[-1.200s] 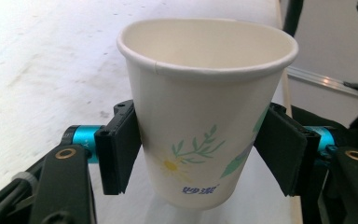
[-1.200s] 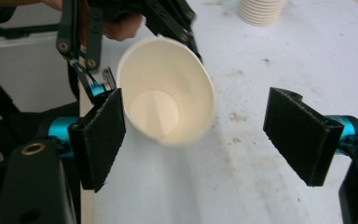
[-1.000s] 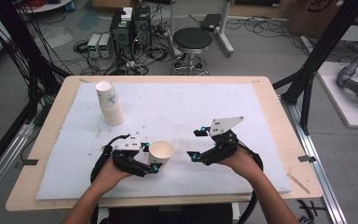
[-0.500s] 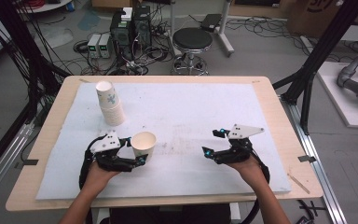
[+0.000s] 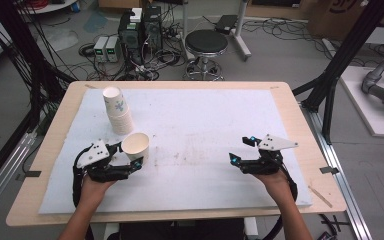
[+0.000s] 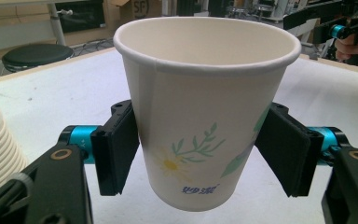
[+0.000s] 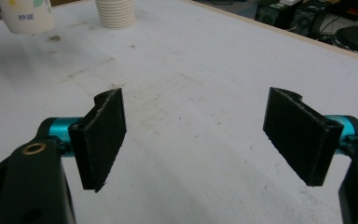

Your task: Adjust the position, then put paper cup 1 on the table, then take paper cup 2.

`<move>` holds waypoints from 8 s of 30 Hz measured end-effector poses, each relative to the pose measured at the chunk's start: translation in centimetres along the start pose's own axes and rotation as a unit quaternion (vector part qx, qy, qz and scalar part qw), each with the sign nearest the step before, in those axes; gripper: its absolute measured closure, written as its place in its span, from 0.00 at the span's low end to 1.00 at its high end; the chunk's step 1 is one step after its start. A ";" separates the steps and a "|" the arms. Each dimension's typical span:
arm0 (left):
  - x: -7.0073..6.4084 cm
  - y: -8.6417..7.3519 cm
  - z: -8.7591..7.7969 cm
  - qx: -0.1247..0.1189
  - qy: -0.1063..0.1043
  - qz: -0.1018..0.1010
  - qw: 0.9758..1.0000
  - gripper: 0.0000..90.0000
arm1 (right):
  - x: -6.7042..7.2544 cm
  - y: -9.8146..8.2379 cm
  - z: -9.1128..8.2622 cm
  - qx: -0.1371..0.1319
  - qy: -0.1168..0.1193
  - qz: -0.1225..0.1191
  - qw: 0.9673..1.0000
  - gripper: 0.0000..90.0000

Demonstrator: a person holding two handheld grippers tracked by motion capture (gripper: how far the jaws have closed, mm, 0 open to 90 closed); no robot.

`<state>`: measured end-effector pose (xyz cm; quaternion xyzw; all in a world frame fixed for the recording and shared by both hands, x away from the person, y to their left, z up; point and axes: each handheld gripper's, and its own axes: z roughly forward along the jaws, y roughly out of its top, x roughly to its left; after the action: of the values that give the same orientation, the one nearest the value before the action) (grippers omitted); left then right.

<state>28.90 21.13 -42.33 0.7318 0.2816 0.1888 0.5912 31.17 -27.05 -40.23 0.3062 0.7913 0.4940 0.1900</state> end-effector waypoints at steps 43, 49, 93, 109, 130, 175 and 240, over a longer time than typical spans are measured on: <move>5.6 -2.5 -7.1 0.029 0.217 -0.044 0.975 0.35 | -0.4 -1.0 -0.9 -0.001 -0.018 0.011 1.000 0.24; 6.1 -3.2 -6.9 0.051 0.218 -0.058 0.973 0.35 | -0.3 -1.0 -0.8 0.000 -0.015 0.008 1.000 0.24; 1.5 -0.9 -10.0 -0.051 0.200 -0.053 0.977 0.18 | -0.3 -0.8 -1.3 -0.003 -0.014 0.010 1.000 0.24; 0.8 0.7 -4.0 -0.065 0.095 -0.039 0.993 0.18 | -1.2 -1.6 -3.5 0.014 -0.080 0.007 0.997 0.24; 0.3 -0.1 -3.1 -0.049 0.099 -0.031 0.993 0.18 | -1.3 -2.5 -3.7 0.009 -0.084 0.015 0.996 0.24; 4.2 9.6 -1.8 -0.033 0.158 -0.035 0.986 0.19 | -1.2 -2.0 -3.0 0.005 -0.059 0.009 0.998 0.24; 12.6 11.5 3.3 0.055 0.214 -0.069 0.973 0.38 | -1.4 -2.2 -3.1 0.009 -0.056 0.015 0.998 0.24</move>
<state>42.76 24.96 -32.59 0.6848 0.4613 0.2837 0.4875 29.66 -30.73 -40.87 0.3470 0.7791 0.4719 0.2234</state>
